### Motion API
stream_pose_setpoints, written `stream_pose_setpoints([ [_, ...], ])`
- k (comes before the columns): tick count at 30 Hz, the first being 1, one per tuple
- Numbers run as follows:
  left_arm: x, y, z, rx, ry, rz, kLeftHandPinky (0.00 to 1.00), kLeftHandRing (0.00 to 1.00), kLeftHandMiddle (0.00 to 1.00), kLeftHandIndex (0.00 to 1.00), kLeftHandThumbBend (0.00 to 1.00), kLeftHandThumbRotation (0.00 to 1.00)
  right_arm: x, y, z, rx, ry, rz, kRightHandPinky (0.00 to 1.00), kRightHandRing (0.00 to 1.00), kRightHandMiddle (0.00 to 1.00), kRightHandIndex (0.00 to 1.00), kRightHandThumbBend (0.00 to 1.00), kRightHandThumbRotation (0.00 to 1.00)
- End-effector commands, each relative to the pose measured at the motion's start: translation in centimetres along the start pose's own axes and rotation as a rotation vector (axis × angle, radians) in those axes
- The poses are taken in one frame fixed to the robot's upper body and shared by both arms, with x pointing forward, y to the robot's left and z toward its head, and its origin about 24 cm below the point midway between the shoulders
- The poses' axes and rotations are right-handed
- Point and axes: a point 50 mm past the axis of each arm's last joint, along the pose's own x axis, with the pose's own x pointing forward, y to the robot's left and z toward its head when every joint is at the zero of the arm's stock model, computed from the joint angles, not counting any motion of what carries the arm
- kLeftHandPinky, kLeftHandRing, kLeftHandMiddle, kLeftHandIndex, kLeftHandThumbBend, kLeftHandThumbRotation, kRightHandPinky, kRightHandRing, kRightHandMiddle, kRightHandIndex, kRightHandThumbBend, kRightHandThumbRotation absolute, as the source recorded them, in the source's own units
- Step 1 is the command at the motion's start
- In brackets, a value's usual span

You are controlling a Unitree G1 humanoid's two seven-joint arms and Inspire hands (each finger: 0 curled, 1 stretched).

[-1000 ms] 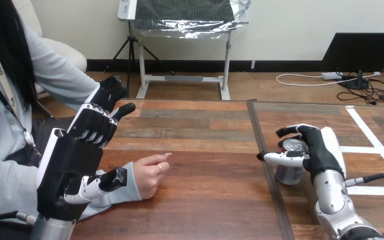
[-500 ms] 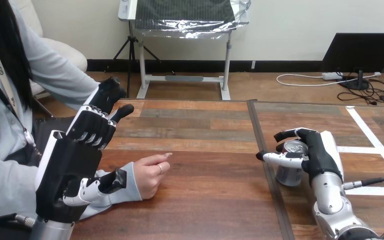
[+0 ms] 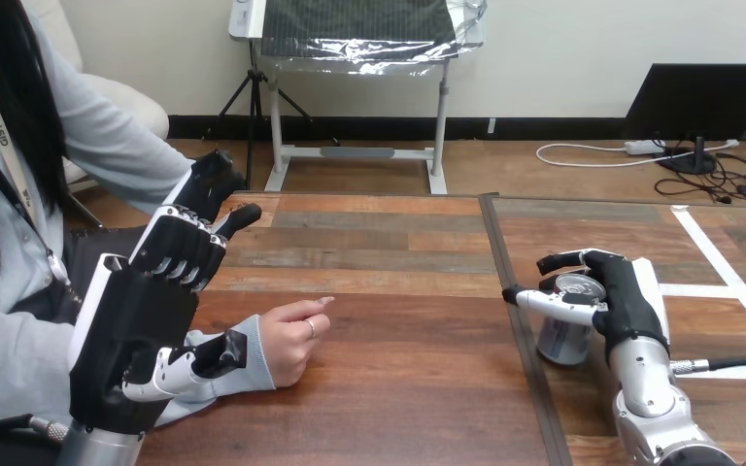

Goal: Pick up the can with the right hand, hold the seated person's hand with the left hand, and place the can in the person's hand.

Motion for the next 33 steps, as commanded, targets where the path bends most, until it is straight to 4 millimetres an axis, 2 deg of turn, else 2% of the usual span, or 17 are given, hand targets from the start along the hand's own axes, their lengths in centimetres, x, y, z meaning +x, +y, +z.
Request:
stream_pose_setpoints([
  [1, 1.45, 0.39, 0.78, 0.026, -0.065, -0.017, 0.87, 0.96, 0.97, 0.93, 1.0, 0.47, 0.58, 0.27, 2.12, 0.076, -0.078, -0.009, 0.39, 0.44, 0.52, 0.54, 0.8, 0.0],
  [33, 1.71, 0.07, 0.61, 0.019, -0.075, -0.023, 0.9, 0.97, 0.98, 0.93, 1.0, 0.48, 0.44, 0.42, 2.72, 0.16, -0.134, -0.03, 0.35, 0.4, 0.48, 0.53, 0.8, 0.0],
])
